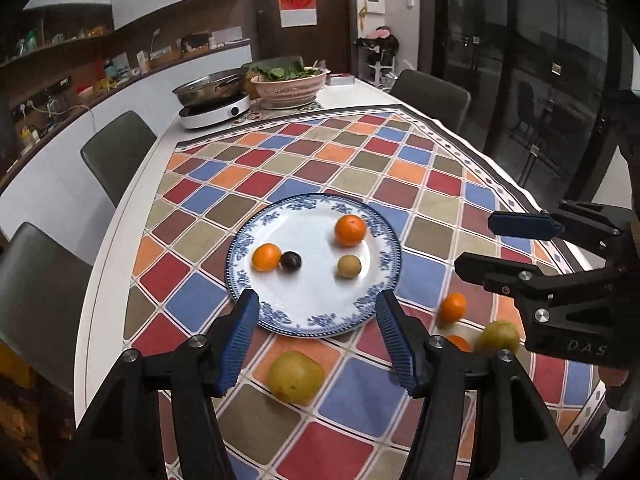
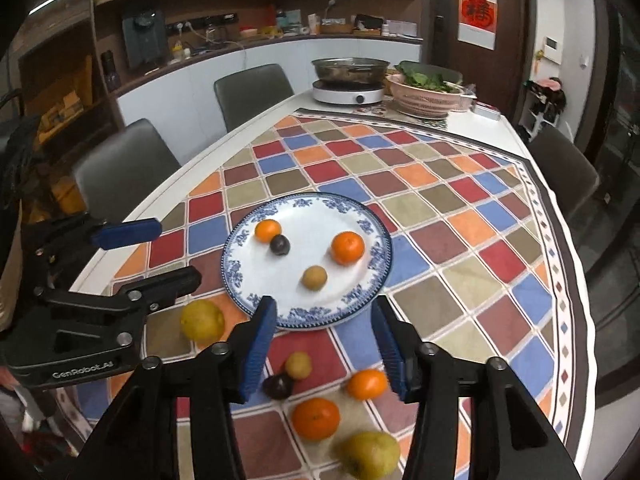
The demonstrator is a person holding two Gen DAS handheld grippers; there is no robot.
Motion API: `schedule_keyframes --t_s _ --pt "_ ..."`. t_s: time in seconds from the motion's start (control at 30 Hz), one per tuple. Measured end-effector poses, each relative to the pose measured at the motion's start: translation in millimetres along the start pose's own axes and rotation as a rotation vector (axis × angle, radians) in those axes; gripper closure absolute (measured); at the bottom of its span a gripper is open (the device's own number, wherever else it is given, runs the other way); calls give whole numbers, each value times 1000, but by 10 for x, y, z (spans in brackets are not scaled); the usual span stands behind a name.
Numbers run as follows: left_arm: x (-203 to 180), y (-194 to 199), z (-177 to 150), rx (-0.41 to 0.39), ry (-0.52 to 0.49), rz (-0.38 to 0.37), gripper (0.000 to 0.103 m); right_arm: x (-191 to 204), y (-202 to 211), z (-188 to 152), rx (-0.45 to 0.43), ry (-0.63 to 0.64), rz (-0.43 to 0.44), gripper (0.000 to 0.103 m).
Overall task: Organize fruits
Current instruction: 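Move both tools back toward the remaining fruits on the tablecloth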
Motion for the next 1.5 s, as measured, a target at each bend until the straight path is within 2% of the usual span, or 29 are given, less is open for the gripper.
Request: schedule_keyframes --t_s 0.33,0.53,0.7,1.0,1.5 --pt "-306 112 -141 -18 -37 -29 41 -167 270 -280 -11 -47 -57 49" --pt "-412 59 -250 6 -54 -51 41 -229 313 -475 19 -80 -77 49" --pt "-485 -56 -359 47 -78 -61 41 -263 274 -662 52 -72 -113 49" --pt "-584 -299 -566 129 -117 -87 41 -287 121 -1002 152 -101 -110 49" --pt "-626 -677 -776 227 -159 -128 41 -297 -149 -1260 265 -126 -100 49"
Point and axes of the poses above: each gripper's, at about its wrist camera, not at the fingertips, and y roughly against the way its jaws point, x to its left, z to its top, the point moved 4 cm from there along -y, roughly the way its jaws point, and after that the axes turned 6 degrees about -z, right-handed, at the moved point
